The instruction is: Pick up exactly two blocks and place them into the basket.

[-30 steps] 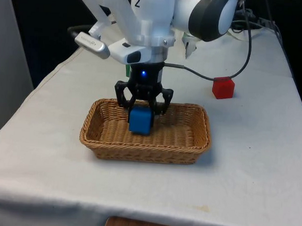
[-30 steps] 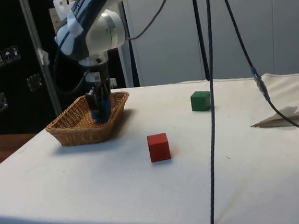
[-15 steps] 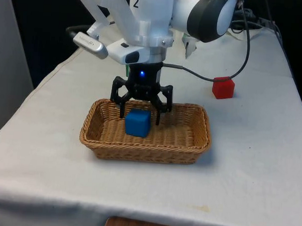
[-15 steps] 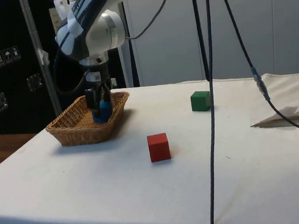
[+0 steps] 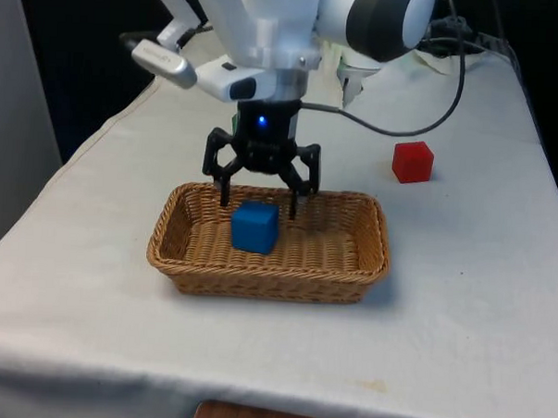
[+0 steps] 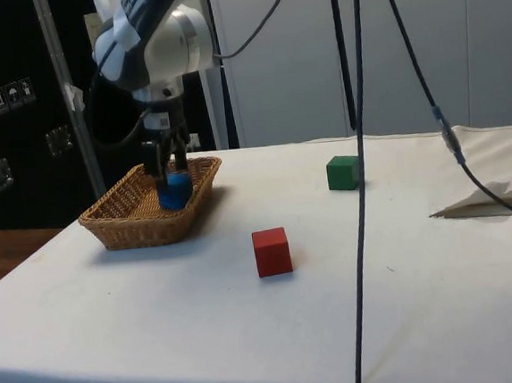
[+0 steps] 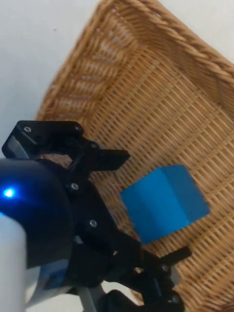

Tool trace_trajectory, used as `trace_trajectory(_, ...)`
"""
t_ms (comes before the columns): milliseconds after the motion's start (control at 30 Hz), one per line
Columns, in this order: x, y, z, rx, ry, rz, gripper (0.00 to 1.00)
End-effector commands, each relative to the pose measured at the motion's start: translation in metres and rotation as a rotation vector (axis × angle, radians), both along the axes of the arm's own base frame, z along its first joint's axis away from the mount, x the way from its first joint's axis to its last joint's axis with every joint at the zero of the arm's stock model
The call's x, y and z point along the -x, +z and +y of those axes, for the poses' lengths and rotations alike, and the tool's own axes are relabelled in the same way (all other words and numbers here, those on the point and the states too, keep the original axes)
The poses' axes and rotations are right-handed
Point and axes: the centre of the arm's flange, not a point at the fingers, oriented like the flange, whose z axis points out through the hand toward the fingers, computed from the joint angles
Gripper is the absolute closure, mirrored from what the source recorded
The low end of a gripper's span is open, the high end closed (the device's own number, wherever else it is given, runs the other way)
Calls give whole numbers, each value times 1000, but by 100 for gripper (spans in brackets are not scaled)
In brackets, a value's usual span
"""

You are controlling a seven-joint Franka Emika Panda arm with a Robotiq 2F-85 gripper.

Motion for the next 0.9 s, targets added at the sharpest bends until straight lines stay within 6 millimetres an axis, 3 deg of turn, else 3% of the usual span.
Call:
trace_trajectory(0, 4, 9, 2, -3, -7, -3, 0)
trace_trajectory(333, 21, 45, 12, -22, -26, -19, 0)
trace_trajectory(867, 50, 72, 34, -51, -29, -7, 0)
